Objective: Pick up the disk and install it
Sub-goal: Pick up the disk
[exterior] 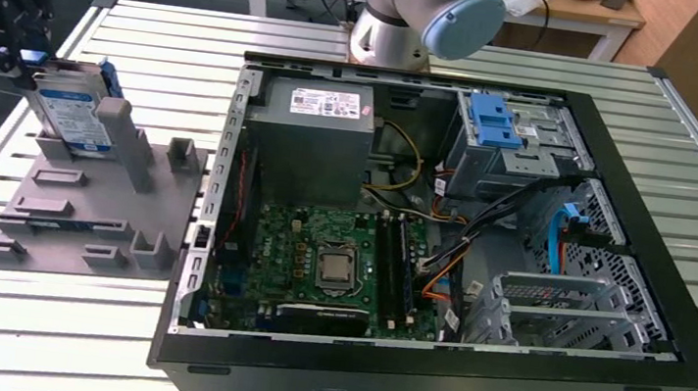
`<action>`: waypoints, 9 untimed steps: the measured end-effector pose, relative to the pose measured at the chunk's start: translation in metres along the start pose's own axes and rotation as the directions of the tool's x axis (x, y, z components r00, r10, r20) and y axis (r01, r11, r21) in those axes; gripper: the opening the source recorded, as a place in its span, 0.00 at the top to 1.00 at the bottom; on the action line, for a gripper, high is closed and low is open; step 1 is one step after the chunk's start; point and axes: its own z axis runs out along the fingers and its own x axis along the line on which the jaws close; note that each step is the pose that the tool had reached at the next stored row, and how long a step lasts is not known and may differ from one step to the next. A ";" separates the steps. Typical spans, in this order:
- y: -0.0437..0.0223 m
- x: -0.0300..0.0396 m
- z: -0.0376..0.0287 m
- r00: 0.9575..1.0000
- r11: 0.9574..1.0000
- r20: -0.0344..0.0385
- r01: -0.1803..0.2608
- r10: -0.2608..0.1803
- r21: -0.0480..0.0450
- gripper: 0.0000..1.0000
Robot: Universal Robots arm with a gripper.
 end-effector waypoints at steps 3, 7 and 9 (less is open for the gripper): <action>0.0000 0.0001 0.0014 1.000 1.000 0.000 0.000 0.000 0.000 0.45; 0.0005 0.0003 0.0040 1.000 1.000 0.000 0.000 0.000 0.000 0.45; 0.0007 0.0003 0.0060 1.000 1.000 0.000 0.000 0.000 0.000 0.45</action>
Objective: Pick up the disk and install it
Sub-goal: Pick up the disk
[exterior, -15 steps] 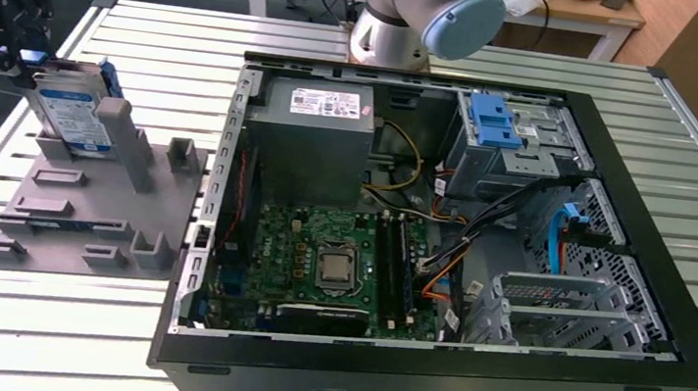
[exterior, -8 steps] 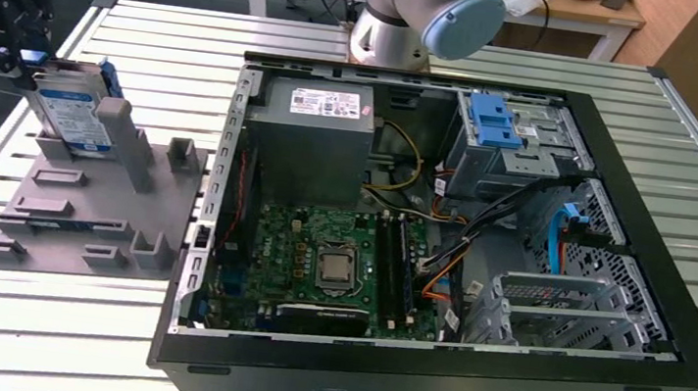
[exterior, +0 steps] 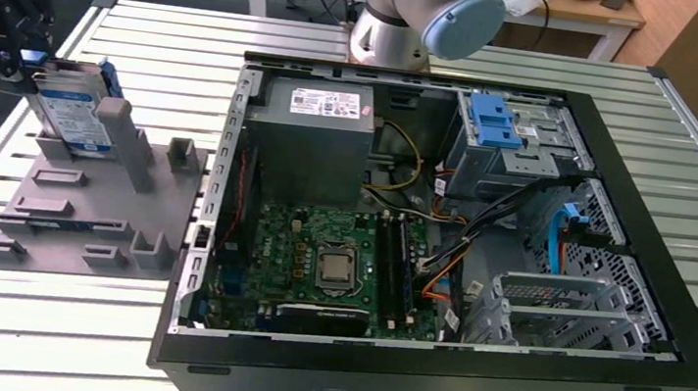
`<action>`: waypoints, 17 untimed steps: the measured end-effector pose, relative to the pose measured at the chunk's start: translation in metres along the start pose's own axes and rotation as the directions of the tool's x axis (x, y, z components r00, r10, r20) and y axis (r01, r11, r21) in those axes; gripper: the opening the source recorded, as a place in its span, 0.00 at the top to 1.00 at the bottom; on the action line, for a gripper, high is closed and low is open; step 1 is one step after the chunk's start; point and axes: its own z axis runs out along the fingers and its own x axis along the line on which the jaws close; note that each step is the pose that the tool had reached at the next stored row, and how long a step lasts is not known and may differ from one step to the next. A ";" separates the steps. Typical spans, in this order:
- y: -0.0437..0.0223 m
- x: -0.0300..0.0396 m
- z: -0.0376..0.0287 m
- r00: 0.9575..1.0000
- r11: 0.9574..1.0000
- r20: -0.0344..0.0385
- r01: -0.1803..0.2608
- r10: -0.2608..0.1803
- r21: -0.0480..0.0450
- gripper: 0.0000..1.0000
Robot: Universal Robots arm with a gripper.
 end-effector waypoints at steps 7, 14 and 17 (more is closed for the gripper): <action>0.0002 0.0002 0.0056 1.000 1.000 0.000 0.000 0.000 0.000 0.45; 0.0002 0.0002 0.0062 1.000 1.000 0.000 0.000 0.000 0.000 0.60; 0.0002 0.0004 0.0063 1.000 1.000 0.000 0.000 0.000 0.000 0.60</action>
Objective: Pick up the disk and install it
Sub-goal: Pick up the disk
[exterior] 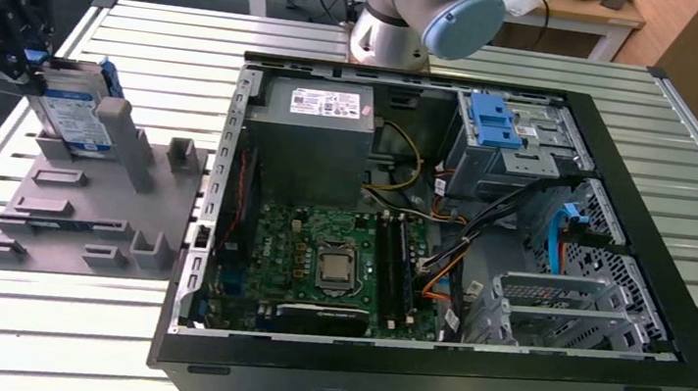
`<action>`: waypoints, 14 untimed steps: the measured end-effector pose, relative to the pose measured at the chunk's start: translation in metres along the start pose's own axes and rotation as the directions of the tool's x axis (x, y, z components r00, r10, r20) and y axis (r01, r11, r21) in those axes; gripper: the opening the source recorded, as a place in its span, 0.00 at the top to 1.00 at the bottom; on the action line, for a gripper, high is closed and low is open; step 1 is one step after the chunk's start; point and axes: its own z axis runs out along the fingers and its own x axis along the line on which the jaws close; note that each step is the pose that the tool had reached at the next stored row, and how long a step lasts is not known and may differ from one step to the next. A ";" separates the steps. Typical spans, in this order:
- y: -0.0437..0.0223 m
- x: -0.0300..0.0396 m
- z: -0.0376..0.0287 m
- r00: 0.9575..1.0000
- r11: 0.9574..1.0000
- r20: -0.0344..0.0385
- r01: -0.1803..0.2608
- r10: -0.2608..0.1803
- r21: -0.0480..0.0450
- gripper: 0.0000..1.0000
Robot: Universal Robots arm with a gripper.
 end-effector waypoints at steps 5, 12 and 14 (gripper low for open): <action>-0.0001 0.0005 0.0000 1.000 1.000 -0.002 0.000 0.000 0.000 0.63; -0.0002 0.0030 -0.0001 1.000 1.000 -0.015 0.005 -0.005 0.001 0.63; -0.0002 0.0031 0.0000 1.000 1.000 -0.016 0.016 -0.016 0.000 0.63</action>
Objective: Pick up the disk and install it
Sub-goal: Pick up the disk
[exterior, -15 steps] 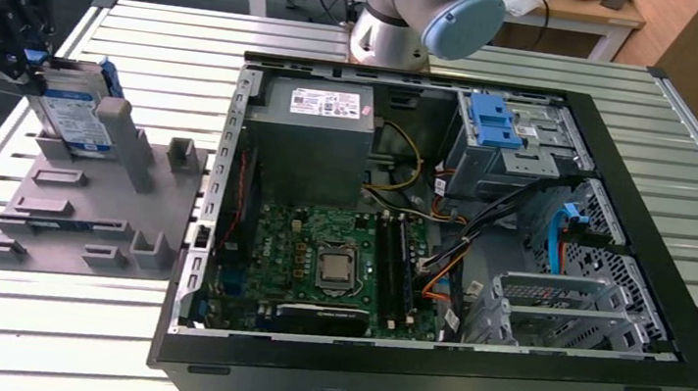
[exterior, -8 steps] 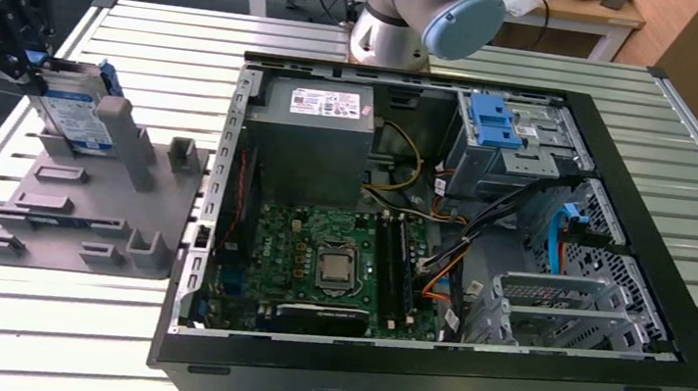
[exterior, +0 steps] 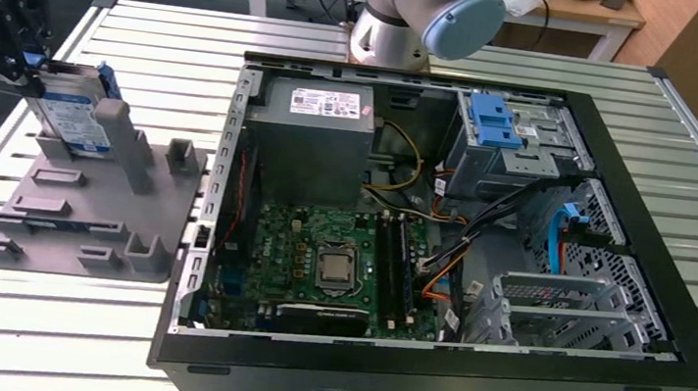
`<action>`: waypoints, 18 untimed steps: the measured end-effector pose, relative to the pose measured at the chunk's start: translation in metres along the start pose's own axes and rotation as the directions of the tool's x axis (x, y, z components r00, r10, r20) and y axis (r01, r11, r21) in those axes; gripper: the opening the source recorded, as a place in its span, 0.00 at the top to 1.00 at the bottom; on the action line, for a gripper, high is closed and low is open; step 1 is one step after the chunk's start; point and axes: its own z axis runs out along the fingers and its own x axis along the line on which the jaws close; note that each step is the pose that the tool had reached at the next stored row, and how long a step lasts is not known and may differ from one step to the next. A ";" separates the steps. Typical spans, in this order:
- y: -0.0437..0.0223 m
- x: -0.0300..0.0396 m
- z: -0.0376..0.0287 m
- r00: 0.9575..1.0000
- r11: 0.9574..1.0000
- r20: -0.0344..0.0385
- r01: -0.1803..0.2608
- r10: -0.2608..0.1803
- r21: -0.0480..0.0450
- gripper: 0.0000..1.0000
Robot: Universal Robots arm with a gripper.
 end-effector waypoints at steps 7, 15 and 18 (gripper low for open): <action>0.0000 0.0000 0.0002 1.000 1.000 0.000 0.018 -0.018 0.000 0.63; 0.0001 0.0000 -0.0007 1.000 1.000 0.000 0.020 -0.020 0.000 0.56; 0.0003 0.0000 -0.0030 1.000 1.000 0.000 0.020 -0.020 0.000 0.56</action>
